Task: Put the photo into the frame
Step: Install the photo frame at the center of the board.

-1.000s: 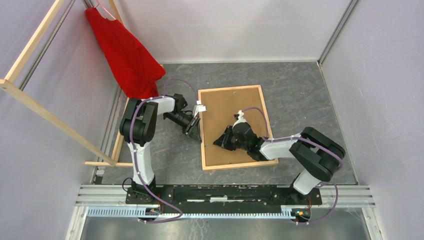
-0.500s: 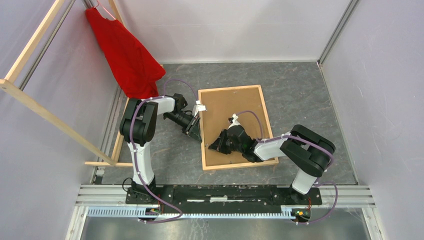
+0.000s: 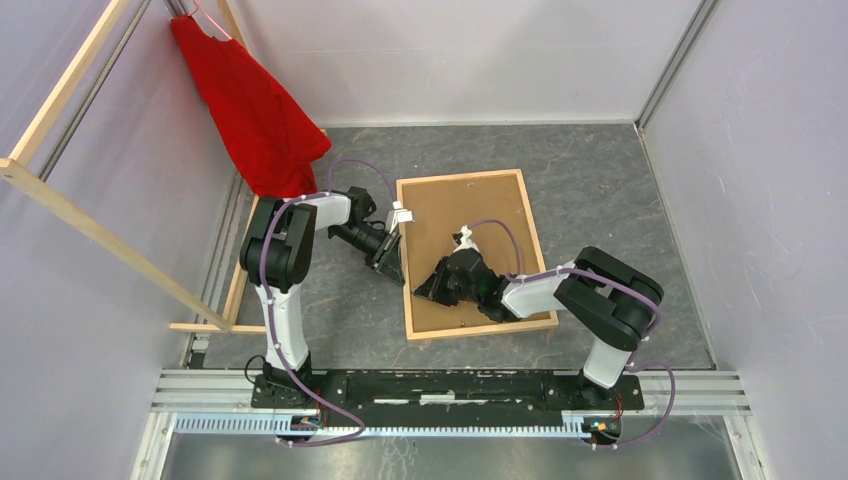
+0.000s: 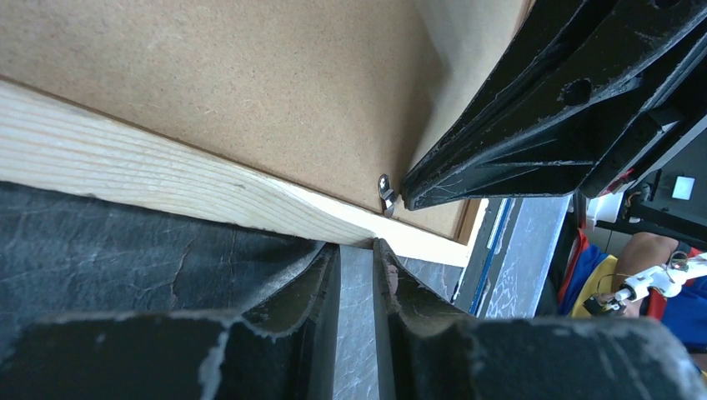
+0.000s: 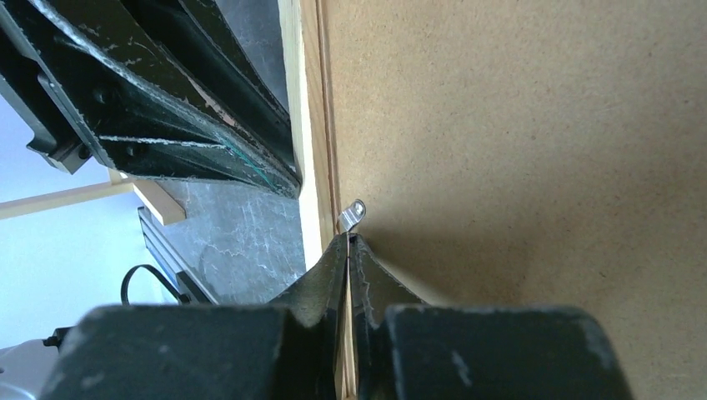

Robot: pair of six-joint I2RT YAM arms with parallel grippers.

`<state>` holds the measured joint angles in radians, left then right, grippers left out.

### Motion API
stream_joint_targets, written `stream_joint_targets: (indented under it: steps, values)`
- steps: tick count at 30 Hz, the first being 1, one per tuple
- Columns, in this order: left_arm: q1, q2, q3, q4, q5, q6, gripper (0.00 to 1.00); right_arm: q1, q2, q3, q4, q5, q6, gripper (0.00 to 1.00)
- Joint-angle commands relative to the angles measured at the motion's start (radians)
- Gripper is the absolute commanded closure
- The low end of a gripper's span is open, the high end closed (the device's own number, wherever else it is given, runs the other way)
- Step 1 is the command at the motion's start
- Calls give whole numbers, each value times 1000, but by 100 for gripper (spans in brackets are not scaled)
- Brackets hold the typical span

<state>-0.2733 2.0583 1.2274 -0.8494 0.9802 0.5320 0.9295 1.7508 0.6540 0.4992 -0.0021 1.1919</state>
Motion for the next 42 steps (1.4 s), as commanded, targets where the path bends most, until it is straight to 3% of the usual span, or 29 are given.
stream_joint_targets:
  steps: [1,31,42]
  values:
    - [-20,-12,11,87,-41,-12,74,6,19,38,-16,35,-15,92]
    - [-61,-19,6,87,-50,3,74,-9,67,113,-42,62,-87,97]
    - [-65,-18,1,88,-48,0,74,-27,49,48,182,16,-87,96]
